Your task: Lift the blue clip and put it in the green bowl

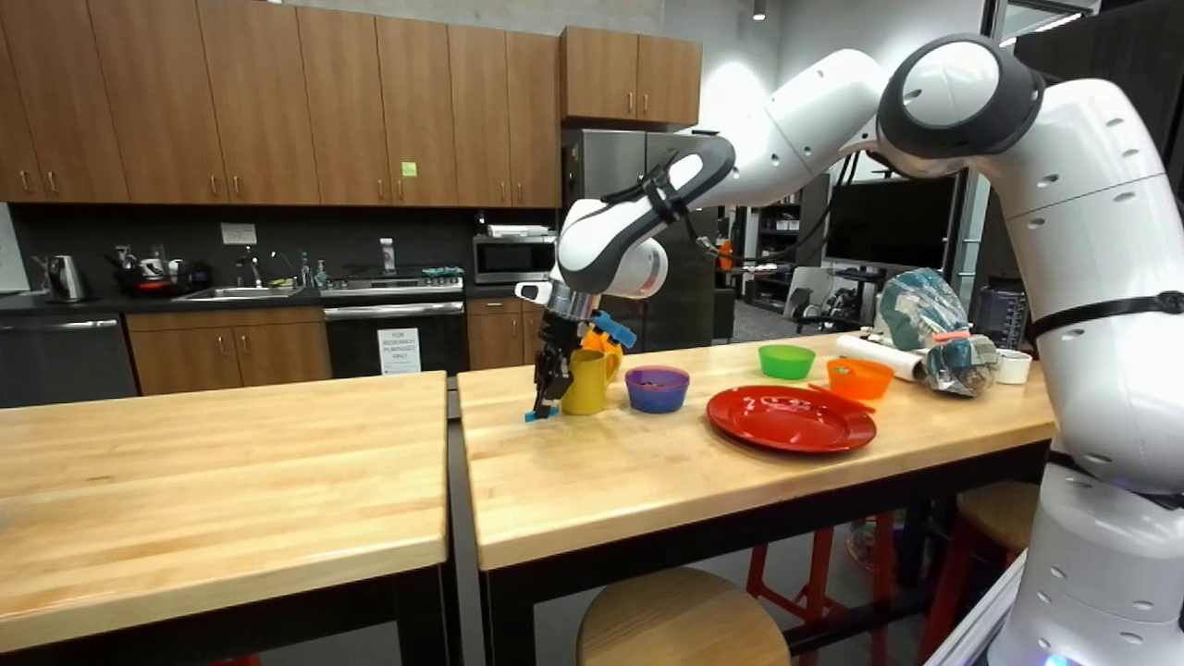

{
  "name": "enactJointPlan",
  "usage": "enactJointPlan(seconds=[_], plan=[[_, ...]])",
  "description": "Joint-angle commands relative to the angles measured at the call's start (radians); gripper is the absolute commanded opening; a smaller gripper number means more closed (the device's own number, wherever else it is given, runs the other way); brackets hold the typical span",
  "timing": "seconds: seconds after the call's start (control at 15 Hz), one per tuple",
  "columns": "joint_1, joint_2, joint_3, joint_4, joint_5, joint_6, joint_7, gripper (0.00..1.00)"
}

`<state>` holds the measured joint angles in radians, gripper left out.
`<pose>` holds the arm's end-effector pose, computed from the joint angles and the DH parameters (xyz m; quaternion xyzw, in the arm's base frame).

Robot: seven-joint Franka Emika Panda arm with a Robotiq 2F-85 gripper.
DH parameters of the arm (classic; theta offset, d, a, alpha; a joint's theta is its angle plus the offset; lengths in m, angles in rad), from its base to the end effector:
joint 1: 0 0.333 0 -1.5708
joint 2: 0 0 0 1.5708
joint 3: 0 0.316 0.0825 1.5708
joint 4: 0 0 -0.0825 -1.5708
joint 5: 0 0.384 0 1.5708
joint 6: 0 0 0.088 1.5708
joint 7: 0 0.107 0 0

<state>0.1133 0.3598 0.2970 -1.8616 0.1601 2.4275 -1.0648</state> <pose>0.6030 0.2476 0.3555 -0.7759 -0.6120 -0.1370 0.0684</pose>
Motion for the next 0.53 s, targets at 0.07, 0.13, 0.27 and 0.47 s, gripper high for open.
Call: enactJointPlan(seconds=[0.07,0.13,0.27,0.47], plan=[[-0.045,-0.171,-0.028,-0.125,0.047,-0.04,0.094,0.03],[-0.052,-0.204,-0.036,-0.147,0.058,-0.06,0.113,0.03],[-0.065,-0.274,-0.057,-0.194,0.088,-0.097,0.133,0.03],[-0.064,-0.362,-0.098,-0.252,0.124,-0.14,0.144,0.03]])
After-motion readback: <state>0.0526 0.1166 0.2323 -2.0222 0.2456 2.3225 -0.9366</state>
